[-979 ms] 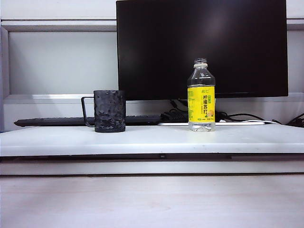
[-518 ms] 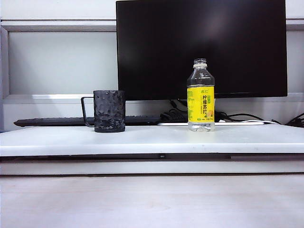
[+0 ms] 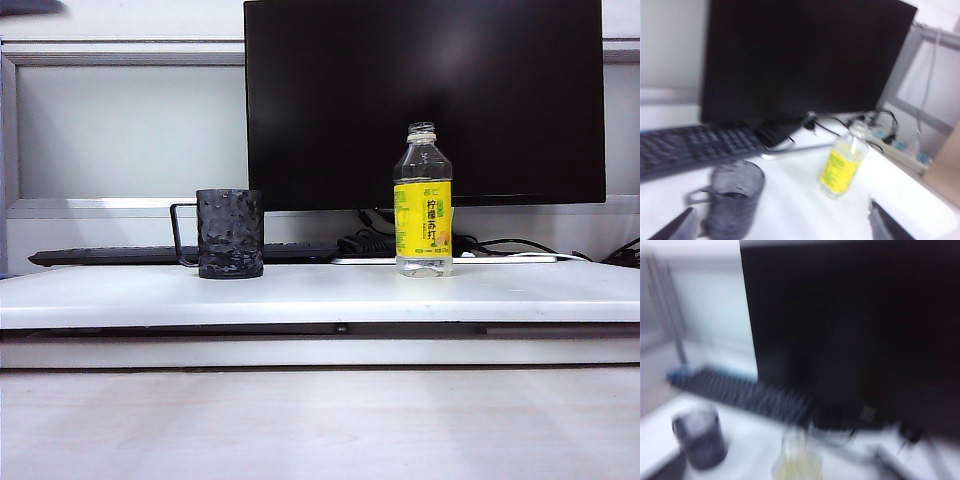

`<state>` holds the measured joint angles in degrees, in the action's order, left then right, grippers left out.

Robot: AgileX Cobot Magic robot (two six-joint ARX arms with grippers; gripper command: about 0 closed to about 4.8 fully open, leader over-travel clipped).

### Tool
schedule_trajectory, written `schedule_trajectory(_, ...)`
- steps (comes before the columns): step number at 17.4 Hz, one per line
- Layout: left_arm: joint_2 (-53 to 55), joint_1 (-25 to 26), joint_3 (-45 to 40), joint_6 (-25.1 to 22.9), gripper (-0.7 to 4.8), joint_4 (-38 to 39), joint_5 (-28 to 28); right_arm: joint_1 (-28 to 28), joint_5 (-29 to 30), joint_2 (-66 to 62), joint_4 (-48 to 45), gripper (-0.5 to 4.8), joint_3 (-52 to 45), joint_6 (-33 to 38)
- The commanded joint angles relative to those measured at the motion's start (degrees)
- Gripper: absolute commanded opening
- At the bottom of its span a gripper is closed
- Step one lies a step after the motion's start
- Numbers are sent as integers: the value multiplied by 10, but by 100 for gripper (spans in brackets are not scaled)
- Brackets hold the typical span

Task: Carefully pick up the bottle and pour some water from the bottle into the cup.

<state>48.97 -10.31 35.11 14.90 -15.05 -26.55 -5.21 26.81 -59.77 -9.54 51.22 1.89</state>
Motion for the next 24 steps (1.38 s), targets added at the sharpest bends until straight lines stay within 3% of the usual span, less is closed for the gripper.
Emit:
schedule_trajectory(1,67,-37,2,-1,479,-31,24,-19,-1,-65,-18,479,3,-5)
schedule_trajectory(4,134,-68,2,-26,479,-64,39,-53,1,-158,-69,479,3,-22)
schedule_trajectory(7,144,-68,2,-30,479,-68,49,-75,-5,-223,-79,479,4,-71)
schedule_trajectory(11,156,-68,2,-70,479,-59,59,-76,-61,-252,-95,479,4,-89)
schedule_trajectory(24,178,-68,2,-76,479,0,56,-94,-76,-376,-238,479,10,-94)
